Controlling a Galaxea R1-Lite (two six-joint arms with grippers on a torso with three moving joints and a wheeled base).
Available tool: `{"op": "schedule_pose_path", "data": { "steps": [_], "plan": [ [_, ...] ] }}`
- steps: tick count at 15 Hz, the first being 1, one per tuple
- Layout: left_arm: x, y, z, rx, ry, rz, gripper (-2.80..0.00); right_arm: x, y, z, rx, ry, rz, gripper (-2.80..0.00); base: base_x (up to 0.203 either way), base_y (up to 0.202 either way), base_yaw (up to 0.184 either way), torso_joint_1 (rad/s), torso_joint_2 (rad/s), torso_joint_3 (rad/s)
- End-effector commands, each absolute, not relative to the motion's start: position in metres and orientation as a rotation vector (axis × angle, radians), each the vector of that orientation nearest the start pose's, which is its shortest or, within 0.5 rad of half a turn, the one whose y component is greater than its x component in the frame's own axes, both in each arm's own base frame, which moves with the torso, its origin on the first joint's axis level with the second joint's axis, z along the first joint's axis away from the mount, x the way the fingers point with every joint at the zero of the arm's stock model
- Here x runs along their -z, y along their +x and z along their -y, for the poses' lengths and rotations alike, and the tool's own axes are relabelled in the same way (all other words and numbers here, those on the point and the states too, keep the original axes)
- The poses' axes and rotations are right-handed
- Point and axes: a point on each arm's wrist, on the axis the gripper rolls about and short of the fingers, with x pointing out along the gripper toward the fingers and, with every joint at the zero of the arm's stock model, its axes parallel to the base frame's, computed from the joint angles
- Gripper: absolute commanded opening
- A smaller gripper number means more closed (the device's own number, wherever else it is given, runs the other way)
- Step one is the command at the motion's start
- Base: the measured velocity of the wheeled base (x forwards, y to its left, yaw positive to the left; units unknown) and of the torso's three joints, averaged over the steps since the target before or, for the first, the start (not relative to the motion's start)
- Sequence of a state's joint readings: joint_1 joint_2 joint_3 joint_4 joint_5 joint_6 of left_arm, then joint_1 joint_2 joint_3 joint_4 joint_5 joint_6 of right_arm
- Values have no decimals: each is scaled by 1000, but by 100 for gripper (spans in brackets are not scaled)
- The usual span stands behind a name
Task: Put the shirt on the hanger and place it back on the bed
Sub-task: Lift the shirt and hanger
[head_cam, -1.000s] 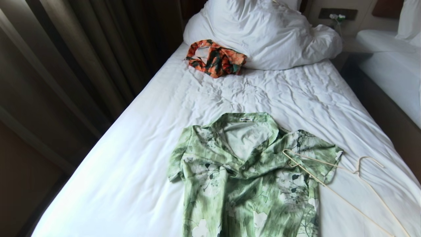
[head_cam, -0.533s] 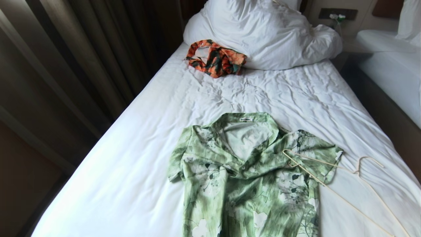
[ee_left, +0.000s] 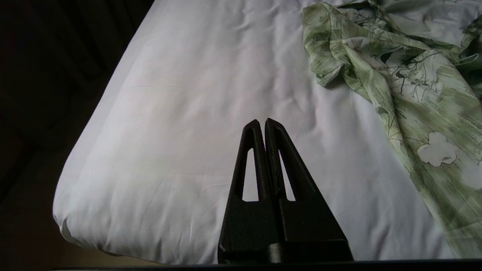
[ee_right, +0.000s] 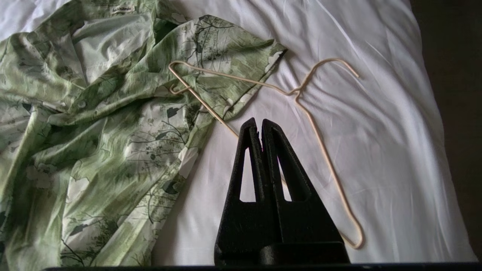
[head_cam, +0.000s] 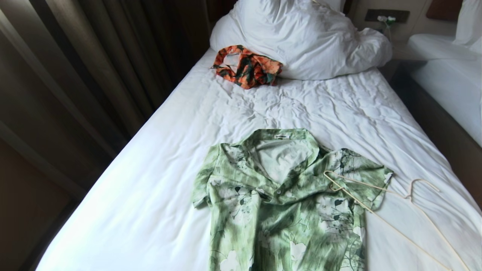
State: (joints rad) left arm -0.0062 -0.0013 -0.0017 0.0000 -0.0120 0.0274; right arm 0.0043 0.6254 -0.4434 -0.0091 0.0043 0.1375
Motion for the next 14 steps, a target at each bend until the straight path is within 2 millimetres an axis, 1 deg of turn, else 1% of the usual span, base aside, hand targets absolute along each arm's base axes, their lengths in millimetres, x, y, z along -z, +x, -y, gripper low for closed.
{"op": "schedule_pose_path", "data": {
  "steps": [1, 3, 5, 8, 10, 12, 13, 14],
  "plan": [
    [-76, -23, 0, 18, 26, 2, -280, -207, 75, 0, 17, 182, -277, -280, 0, 0, 0, 0, 0, 0],
    [-76, -23, 0, 18, 28, 2, -280, -212, 100, 2, 59, 261, -335, -280, 0, 0, 0, 0, 0, 0],
    [-76, -23, 0, 18, 28, 2, -280, -209, 129, 9, 120, 318, -413, -280, 0, 0, 0, 0, 0, 0],
    [-76, -23, 0, 18, 28, 2, -280, -191, 175, 30, 187, 380, -503, -280, 0, 0, 0, 0, 0, 0],
    [-76, -23, 0, 18, 28, 2, -280, -174, 202, 44, 215, 408, -560, -280, 0, 0, 0, 0, 0, 0],
    [-76, -23, 0, 18, 27, 2, -280, -158, 221, 58, 188, 454, -628, -280, 0, 0, 0, 0, 0, 0],
    [-76, -23, 0, 18, 28, 2, -280, -153, 228, 68, 166, 498, -662, -280, 0, 0, 0, 0, 0, 0],
    [-76, -23, 0, 18, 28, 2, -280, -153, 232, 78, 148, 542, -694, -280, 0, 0, 0, 0, 0, 0]
  ]
}}
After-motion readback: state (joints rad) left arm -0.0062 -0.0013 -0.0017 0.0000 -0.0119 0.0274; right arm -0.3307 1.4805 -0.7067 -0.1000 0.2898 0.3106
